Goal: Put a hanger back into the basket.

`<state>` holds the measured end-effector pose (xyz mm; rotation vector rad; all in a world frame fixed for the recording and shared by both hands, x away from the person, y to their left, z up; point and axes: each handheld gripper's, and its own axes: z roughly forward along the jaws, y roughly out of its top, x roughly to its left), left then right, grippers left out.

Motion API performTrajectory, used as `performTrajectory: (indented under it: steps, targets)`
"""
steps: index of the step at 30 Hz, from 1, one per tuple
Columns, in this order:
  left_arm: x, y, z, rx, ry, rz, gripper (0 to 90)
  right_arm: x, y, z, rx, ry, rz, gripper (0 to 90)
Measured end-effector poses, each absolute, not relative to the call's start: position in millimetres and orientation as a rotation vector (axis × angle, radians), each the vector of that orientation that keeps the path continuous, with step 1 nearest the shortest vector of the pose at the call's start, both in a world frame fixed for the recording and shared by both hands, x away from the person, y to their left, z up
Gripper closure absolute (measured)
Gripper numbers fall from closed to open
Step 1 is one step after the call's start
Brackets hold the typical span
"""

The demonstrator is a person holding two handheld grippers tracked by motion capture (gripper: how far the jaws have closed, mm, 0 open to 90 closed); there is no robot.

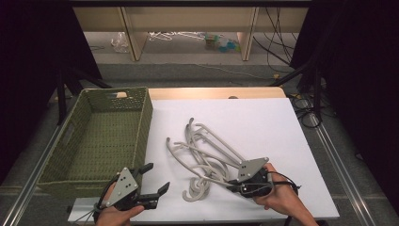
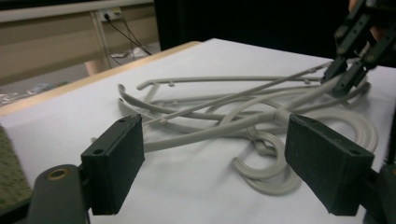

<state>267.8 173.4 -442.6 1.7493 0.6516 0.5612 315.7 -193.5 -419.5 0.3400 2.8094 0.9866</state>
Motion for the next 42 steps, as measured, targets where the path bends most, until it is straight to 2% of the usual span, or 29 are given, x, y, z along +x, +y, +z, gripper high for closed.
performTrajectory:
  steps: [6, 11, 17, 30, 34, 42]
  targets:
    - [272, 155, -448, 1.861, 0.569, 0.583, 24.5, 311, -195, -413, 0.3, 2.837, 1.041, 82.0]
    - [277, 142, -452, 1.952, 0.464, 0.582, 33.4, 305, -194, -408, 0.256, 2.867, 1.078, 82.0]
    - [280, 129, -461, 2.063, 0.31, 0.573, 35.9, 300, -192, -407, 0.211, 2.89, 1.092, 82.0]
    - [292, 111, -467, 2.154, 0.135, 0.562, 51.5, 297, -191, -405, 0.181, 2.911, 1.119, 81.9]
    - [294, 108, -465, 2.169, 0.095, 0.538, 63.1, 297, -191, -406, 0.182, 2.913, 1.124, 81.9]
    - [291, 108, -456, 2.218, -0.009, 0.577, 69.0, 301, -195, -406, 0.179, 2.893, 1.168, 81.1]
